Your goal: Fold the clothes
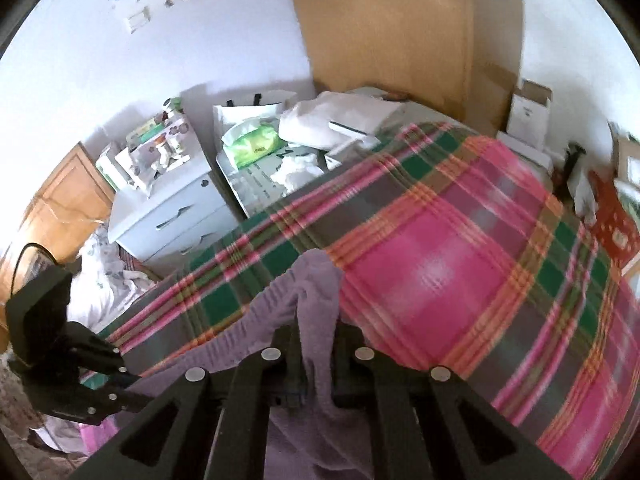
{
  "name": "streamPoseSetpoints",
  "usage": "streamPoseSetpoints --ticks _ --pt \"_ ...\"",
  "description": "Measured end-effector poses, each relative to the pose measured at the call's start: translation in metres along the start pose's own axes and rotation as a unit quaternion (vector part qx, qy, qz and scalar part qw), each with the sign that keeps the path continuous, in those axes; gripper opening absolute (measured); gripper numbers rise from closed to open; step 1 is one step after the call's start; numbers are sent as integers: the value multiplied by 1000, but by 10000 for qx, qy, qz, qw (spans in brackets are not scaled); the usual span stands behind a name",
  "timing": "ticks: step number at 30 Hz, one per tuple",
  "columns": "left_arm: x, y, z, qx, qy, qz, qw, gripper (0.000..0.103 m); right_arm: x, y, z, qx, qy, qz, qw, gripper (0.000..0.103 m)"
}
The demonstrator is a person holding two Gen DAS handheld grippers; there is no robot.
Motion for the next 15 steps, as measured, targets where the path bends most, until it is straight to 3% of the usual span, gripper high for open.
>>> streamPoseSetpoints --ticks 6,15 --pt "12 20 -6 408 -302 -50 9987 11 -29 27 -30 663 -121 396 9969 7" --pt "11 35 -4 765 -423 -132 9961 11 -69 52 -42 791 -68 563 9953 9"
Point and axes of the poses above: each gripper's, at about its wrist camera, not at the fingertips, and x roughly against the way its jaws point, y to its left, z to its underside, the point moved 7 cm from there along -x, roughly the way its jaws point, and after that the axes turned 9 degrees about z, right-handed, at the moved point
